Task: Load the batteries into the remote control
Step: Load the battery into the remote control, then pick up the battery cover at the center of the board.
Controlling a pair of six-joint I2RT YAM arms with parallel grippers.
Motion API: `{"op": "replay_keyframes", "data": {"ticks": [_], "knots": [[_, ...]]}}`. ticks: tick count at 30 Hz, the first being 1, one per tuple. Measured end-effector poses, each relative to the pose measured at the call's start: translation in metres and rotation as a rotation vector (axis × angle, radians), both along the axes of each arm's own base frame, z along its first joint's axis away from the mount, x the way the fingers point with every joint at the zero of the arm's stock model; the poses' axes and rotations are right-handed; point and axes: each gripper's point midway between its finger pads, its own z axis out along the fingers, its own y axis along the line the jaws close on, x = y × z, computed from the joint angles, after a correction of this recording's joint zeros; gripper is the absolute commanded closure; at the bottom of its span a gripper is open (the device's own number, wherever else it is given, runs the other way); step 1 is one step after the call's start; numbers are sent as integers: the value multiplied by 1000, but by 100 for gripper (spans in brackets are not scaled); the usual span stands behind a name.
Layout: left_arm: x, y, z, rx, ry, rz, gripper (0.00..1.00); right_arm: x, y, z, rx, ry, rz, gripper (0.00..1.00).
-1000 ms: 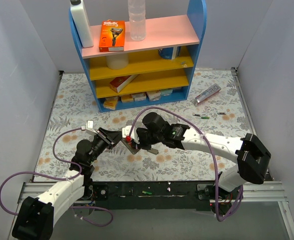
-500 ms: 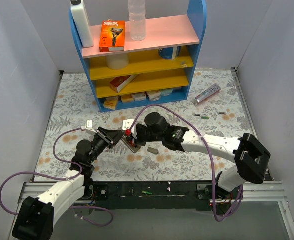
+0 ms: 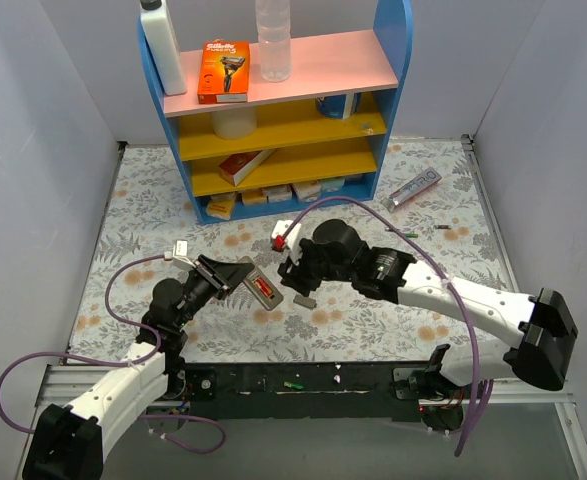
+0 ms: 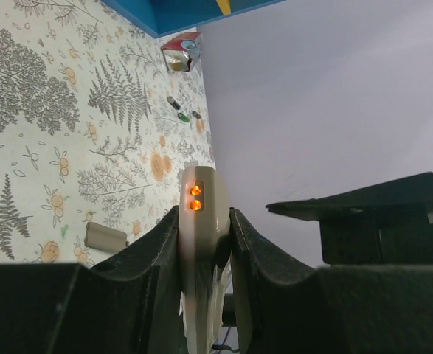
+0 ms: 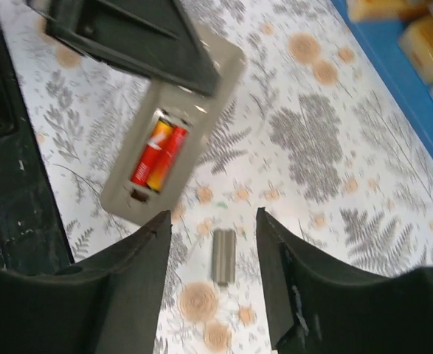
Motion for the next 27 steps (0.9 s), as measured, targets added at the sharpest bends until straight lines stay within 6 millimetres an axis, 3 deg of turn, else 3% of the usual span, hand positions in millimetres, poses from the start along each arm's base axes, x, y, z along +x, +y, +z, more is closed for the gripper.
{"op": "replay_keyframes", "data": {"ticks": [5,12,22,27], "knots": [[2,2,-8,52,2,8,100,13,-41,-9,-73,52,-128,37],[3,4,-16,97,19,18,100,1,-82,-85,-320,178,-182,30],[3,8,-20,121,35,36,100,-2,-95,-150,-543,271,-193,30],[3,8,-20,123,38,37,100,1,-92,-161,-583,281,-182,31]]}}
